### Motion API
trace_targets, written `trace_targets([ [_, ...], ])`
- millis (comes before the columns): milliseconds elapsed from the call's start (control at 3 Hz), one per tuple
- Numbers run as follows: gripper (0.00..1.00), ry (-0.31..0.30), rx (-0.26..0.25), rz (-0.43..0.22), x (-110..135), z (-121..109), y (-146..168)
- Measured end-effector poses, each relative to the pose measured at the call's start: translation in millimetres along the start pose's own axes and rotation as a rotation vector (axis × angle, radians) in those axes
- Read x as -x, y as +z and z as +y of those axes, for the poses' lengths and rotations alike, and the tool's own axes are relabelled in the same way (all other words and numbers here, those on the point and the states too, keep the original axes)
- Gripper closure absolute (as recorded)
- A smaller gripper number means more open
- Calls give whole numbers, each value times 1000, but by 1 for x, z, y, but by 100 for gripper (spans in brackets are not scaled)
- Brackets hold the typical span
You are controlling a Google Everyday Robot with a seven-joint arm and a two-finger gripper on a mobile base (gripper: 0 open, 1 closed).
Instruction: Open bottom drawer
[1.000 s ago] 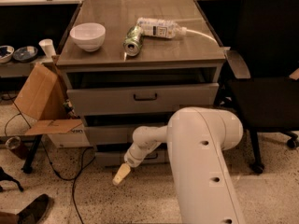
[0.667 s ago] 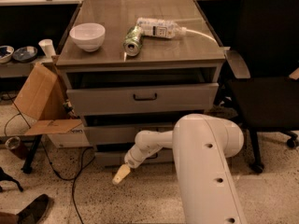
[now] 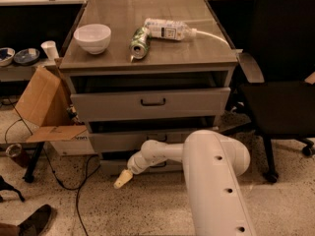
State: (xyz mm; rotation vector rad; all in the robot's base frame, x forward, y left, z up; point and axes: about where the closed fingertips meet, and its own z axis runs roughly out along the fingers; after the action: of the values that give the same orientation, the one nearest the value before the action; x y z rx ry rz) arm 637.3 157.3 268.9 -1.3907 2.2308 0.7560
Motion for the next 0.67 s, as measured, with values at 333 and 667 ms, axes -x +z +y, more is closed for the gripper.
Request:
trace_targets([
  [333,0,-3,-1,-12,0,2,1],
  [667,0,-10,-65,-75,-2,-15,23],
])
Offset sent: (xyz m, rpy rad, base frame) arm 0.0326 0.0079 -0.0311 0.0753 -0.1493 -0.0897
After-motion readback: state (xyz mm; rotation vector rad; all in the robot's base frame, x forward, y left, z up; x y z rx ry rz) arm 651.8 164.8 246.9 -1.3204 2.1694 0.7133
